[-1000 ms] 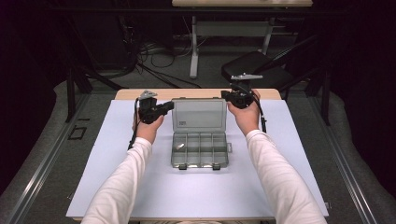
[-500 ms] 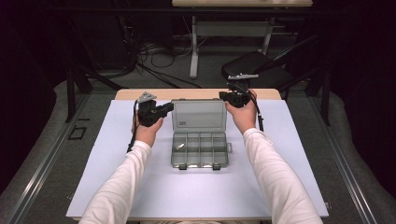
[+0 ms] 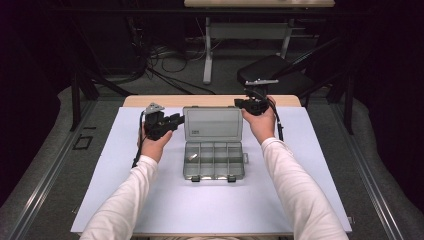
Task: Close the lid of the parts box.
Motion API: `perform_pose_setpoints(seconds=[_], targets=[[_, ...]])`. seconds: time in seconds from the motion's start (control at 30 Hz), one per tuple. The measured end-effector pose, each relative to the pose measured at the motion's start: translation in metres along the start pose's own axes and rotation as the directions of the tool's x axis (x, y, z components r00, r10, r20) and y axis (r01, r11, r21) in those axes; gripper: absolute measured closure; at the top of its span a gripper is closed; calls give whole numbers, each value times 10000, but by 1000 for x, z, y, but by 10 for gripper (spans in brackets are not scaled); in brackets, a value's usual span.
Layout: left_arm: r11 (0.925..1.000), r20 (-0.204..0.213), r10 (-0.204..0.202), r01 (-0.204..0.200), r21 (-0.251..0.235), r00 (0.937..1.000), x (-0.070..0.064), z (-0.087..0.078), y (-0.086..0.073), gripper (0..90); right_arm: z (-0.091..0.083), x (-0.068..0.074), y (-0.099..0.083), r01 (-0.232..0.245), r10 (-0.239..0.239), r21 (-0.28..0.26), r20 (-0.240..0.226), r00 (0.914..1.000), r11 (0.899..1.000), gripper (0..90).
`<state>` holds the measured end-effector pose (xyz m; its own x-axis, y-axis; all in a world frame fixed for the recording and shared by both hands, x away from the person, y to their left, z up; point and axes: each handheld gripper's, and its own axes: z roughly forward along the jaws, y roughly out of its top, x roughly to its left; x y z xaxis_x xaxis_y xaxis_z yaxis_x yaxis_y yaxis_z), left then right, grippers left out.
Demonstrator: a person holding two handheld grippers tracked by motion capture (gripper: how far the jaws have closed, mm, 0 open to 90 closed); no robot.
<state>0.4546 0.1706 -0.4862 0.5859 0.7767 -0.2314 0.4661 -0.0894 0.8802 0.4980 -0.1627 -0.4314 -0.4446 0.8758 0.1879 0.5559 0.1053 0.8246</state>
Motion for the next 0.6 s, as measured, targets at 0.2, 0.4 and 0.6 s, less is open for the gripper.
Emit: perform_pose_setpoints(seconds=[0.2,0.4,0.6], targets=[[9996,-212,-181,186,219,9996,-10,-16,-4,620,-6,2,-1,-82,87,290,-148,9999,9995,900],[9899,-549,-1126,1168,805,9921,-30,-32,-5,732,-10,7,-6,117,-104,464,-292,9995,9989,900],[9871,-690,-1206,1270,971,9903,-50,-31,-5,830,-16,9,-11,-27,39,489,-255,9997,9988,895]])
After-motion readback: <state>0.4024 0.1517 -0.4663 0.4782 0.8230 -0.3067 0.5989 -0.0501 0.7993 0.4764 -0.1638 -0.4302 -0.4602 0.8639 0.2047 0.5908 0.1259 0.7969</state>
